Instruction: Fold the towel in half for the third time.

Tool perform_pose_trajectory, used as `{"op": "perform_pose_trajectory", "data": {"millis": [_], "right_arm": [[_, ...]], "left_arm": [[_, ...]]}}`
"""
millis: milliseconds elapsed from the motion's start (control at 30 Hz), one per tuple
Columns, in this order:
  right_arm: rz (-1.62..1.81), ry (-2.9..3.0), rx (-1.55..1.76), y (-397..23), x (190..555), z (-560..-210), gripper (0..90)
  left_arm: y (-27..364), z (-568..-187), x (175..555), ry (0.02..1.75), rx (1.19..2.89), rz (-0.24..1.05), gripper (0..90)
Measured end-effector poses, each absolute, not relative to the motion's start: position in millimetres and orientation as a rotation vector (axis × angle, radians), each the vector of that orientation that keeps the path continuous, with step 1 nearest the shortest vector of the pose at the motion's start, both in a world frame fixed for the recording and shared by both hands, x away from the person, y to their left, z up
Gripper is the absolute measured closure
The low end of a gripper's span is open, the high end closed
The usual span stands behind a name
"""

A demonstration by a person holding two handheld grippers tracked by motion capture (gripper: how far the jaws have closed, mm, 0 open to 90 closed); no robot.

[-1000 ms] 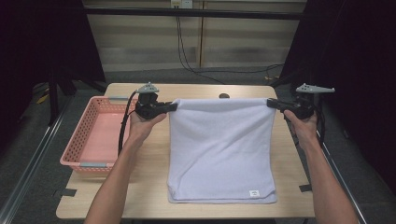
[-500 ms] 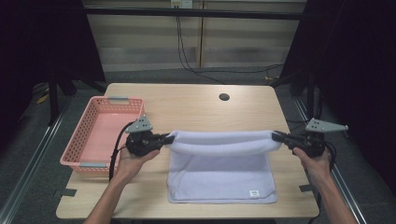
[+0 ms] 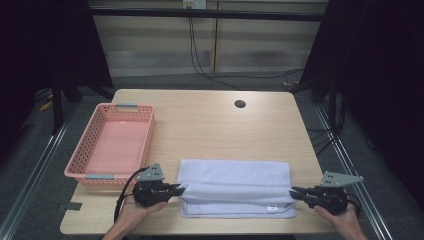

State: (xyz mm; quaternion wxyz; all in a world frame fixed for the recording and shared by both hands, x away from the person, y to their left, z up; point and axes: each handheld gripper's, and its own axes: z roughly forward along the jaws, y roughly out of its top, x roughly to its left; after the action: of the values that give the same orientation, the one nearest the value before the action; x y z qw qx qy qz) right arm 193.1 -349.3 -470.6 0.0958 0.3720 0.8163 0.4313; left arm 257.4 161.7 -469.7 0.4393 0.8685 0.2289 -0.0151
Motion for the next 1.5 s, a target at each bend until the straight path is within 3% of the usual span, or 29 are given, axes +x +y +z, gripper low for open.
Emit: {"op": "perform_pose_trajectory", "data": {"millis": [133, 367, 500, 633, 767, 867, 1033, 1167, 1300, 1500], "right_arm": [[1.259, 2.465, 1.098, -352.4, 178.1, -473.1, 71.8], [1.358, 2.345, 1.153, -362.5, 168.7, -462.6, 55.8], [1.311, 2.283, 1.211, -361.0, 184.0, -462.5, 49.9], [1.207, 2.285, 1.291, -352.9, 209.8, -476.4, 46.0], [1.100, 2.298, 1.369, -347.7, 231.4, -491.2, 38.9], [1.033, 2.329, 1.369, -341.7, 235.8, -499.1, 38.2], [1.027, 2.324, 1.329, -337.1, 239.3, -498.7, 66.9], [1.031, 2.290, 1.370, -348.6, 247.9, -498.9, 73.7], [0.991, 2.234, 1.403, -358.7, 250.3, -498.8, 72.9], [1.058, 2.177, 1.380, -359.2, 235.5, -486.5, 51.2]], "left_arm": [[165.3, -470.2, 246.5, 0.534, 2.180, -0.075, 78.3], [185.7, -462.9, 242.8, 0.581, 2.071, -0.045, 59.5], [174.9, -464.1, 260.7, 0.633, 2.082, -0.004, 57.1], [156.8, -473.9, 281.3, 0.647, 2.149, -0.087, 57.1], [147.0, -486.9, 290.7, 0.700, 2.216, -0.079, 49.8], [145.4, -490.7, 294.7, 0.721, 2.199, -0.077, 50.3], [137.7, -493.5, 301.7, 0.713, 2.192, -0.027, 49.3], [127.1, -495.4, 313.0, 0.714, 2.168, -0.042, 48.2], [110.8, -491.8, 316.9, 0.687, 2.200, -0.063, 44.3], [105.3, -486.0, 324.7, 0.704, 2.177, -0.046, 34.2]]}}
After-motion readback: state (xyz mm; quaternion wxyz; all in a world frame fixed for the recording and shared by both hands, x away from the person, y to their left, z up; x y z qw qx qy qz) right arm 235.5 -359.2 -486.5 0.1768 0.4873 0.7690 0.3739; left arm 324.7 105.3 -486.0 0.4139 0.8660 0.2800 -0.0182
